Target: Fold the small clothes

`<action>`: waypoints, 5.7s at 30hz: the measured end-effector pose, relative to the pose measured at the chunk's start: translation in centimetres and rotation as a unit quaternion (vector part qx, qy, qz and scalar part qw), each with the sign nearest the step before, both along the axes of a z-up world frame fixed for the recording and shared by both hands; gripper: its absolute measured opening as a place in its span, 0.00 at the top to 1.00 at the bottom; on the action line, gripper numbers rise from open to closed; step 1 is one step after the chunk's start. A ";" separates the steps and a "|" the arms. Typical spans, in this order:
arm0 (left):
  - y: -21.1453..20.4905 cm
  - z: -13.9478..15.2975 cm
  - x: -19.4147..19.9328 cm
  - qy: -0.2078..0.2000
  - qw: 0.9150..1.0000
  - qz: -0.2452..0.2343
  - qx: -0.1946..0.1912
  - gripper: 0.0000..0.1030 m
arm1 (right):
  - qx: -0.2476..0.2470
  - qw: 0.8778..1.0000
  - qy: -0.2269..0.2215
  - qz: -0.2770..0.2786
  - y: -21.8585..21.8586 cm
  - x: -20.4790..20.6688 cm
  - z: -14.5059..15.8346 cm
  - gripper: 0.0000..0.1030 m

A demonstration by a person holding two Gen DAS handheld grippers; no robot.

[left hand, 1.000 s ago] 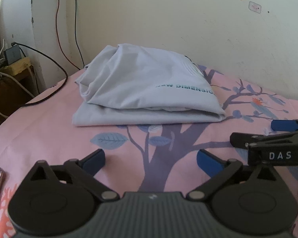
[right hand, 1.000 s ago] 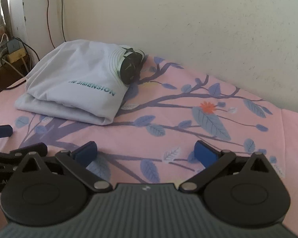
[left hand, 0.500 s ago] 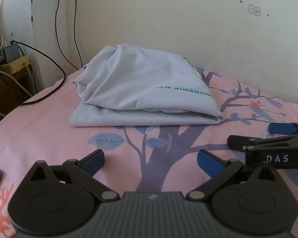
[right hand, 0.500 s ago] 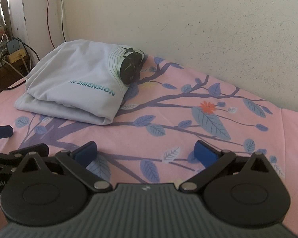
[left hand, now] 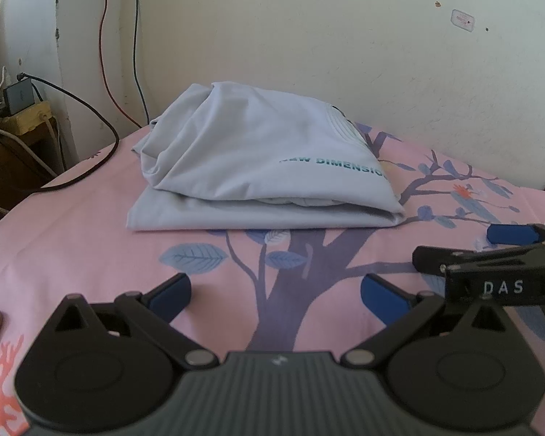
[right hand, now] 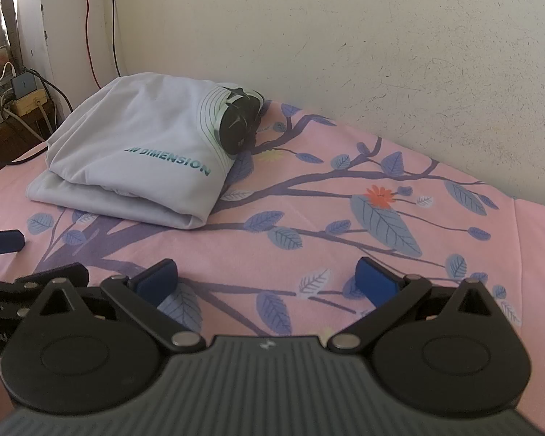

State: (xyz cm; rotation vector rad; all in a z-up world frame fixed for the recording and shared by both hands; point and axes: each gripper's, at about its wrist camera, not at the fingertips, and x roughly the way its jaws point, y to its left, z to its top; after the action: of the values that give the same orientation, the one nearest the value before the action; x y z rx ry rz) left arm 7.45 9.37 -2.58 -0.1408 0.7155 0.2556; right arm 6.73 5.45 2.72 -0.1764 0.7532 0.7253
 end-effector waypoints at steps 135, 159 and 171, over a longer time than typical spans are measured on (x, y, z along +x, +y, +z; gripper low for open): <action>-0.3 1.2 -2.3 -0.039 0.994 0.056 0.086 0.00 | 0.032 0.993 -0.090 -0.075 -4.9 -4.2 1.5 0.00; -0.5 1.2 -2.3 -0.039 0.994 0.054 0.090 0.00 | 0.045 0.991 -0.102 -0.073 -5.0 -4.7 1.7 0.00; -0.5 1.1 -2.3 -0.039 0.994 0.054 0.090 0.00 | 0.049 0.991 -0.099 -0.074 -5.0 -4.6 1.8 0.00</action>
State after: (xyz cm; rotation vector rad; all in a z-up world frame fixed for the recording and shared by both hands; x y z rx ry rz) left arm 5.15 8.85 -1.44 -0.0173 0.6042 0.4139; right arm 2.09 0.46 4.48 -0.0994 0.5346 0.5929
